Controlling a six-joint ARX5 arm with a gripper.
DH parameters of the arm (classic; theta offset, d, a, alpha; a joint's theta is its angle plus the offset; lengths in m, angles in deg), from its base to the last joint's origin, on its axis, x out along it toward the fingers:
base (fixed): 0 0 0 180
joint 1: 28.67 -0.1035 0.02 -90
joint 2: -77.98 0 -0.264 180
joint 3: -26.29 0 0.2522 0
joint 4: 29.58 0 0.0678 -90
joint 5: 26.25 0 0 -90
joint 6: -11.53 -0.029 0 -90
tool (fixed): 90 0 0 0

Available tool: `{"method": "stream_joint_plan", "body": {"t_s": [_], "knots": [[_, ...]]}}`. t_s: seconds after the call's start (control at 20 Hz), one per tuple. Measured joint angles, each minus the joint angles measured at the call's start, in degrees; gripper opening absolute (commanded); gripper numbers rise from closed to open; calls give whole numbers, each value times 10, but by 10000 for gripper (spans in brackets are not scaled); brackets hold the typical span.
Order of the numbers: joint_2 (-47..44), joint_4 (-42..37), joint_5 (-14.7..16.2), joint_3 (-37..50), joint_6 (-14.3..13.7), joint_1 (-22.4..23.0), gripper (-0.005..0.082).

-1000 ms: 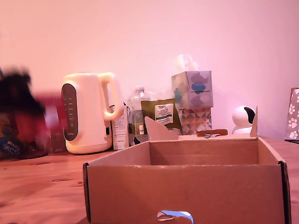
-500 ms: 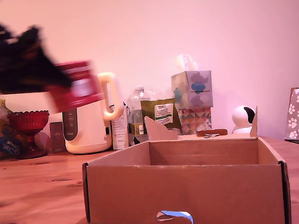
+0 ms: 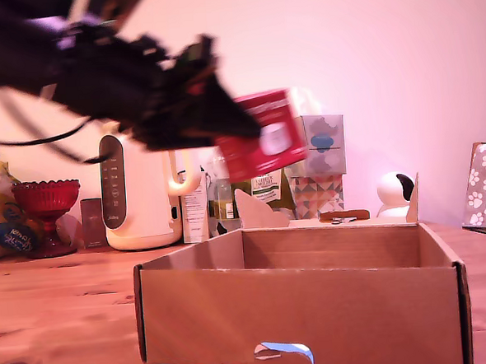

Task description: Pick the red carton of coffee filters and place it in the cardboard box

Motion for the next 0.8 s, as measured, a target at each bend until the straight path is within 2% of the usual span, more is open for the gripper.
{"method": "stream_joint_plan", "body": {"t_s": [0.2, 0.45, 0.55, 0.6, 0.65, 0.7, 0.75, 0.8], "knots": [[-56, 45, -1, -56, -12, 6, 193], [-141, 238, 10, -156, -23, 11, 194], [-163, 286, 12, -178, -28, 16, 231], [-165, 299, 13, -181, -29, 18, 297], [-165, 305, 14, -182, -29, 18, 401], [-165, 308, 16, -186, -29, 18, 568], [-165, 317, 25, -194, -29, 18, 681], [-164, 332, 34, -205, -30, 18, 728]]}}
